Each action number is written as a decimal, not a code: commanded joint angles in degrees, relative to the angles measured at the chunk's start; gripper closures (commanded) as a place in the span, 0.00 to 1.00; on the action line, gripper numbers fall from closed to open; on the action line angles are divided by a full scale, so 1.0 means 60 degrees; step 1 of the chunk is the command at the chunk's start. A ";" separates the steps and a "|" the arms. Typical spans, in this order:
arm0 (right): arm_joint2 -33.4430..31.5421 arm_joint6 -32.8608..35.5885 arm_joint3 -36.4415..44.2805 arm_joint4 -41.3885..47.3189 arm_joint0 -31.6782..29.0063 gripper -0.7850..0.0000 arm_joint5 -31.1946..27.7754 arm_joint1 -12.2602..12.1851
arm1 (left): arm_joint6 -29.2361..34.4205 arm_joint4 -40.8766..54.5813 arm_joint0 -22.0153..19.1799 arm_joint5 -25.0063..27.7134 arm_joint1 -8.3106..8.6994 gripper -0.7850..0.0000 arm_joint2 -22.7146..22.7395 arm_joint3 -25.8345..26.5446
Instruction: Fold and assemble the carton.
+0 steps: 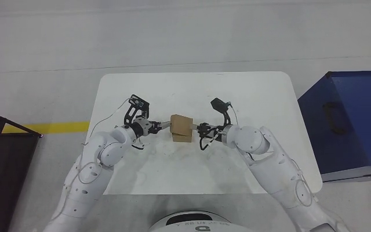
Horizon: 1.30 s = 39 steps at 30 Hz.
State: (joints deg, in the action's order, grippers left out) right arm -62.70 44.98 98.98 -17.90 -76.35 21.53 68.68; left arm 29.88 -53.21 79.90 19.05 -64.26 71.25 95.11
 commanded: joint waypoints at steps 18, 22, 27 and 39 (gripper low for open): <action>0.0328 -0.0856 -0.0488 0.0743 0.0125 0.51 -0.0610 0.0117 | 0.0073 0.0134 -0.0189 -0.0327 -0.0022 0.00 -0.0104 -0.0397; 0.0386 -0.0920 -0.0709 0.0951 0.0211 0.51 -0.0712 0.0148 | 0.0081 0.0161 -0.0006 -0.0326 0.0007 0.00 -0.0003 -0.0275; 0.0432 -0.0969 -0.0807 0.1039 0.0256 0.52 -0.0802 0.0162 | 0.0237 0.0149 -0.0271 -0.0147 -0.0028 0.00 -0.0273 -0.0261; 0.0447 -0.0872 -0.0586 0.0730 0.0202 0.58 -0.0572 0.0112 | 0.0559 0.0093 -0.1037 -0.0253 -0.0147 0.00 -0.0845 -0.0769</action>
State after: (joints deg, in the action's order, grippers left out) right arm -60.13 39.60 95.45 -13.12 -75.19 17.83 69.38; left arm 33.10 -52.55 73.81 17.60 -65.12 66.28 90.59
